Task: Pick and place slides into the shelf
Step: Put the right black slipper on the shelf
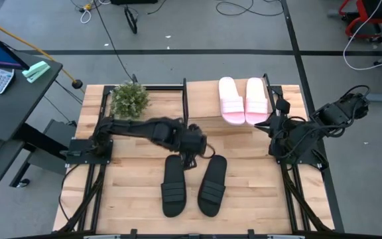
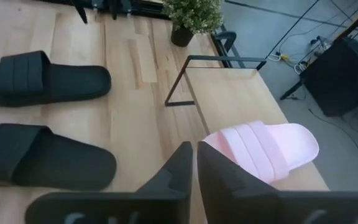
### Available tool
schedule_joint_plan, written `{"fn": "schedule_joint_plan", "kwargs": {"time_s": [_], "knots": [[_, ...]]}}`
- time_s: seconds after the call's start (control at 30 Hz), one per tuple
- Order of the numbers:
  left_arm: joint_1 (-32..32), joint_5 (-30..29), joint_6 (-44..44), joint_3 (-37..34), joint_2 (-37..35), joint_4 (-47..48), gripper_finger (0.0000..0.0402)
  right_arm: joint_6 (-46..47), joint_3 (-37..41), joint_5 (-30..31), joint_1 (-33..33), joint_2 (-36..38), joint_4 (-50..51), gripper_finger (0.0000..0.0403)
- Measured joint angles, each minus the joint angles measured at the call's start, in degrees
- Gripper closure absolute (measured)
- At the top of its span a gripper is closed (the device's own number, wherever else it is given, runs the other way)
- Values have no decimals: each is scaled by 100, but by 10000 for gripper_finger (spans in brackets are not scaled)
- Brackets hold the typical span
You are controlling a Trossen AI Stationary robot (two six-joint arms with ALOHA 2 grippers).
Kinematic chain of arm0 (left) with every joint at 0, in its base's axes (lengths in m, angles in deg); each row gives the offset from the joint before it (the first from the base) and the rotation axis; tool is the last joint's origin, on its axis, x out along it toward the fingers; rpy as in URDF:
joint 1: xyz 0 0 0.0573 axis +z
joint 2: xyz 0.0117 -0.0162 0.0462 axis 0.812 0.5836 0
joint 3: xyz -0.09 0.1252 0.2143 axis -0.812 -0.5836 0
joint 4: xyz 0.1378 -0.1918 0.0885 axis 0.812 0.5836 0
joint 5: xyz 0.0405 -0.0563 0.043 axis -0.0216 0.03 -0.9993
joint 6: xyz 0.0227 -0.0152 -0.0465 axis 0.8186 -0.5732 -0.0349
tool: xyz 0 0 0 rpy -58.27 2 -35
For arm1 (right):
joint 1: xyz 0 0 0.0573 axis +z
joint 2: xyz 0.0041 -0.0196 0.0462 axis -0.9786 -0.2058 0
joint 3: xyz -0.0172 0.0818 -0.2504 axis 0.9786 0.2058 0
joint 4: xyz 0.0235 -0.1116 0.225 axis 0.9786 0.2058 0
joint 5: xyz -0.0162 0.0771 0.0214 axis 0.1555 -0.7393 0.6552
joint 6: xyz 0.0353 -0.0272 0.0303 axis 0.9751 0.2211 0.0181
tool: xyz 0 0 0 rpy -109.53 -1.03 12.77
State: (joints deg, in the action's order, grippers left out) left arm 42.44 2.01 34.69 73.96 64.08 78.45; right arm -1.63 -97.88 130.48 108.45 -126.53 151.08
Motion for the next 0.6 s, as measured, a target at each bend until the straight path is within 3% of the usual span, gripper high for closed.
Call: {"fn": "schedule_joint_plan", "kwargs": {"time_s": [0.27, 0.6], "knots": [[-732, -524, -510, -409, 4, 219, 227, 164, 0, -36, 0, -6, -3, 348], [-1288, -1067, -1557, -2113, 9, 207, 247, 312, 0, -376, 15, -479, -29, 325]]}}
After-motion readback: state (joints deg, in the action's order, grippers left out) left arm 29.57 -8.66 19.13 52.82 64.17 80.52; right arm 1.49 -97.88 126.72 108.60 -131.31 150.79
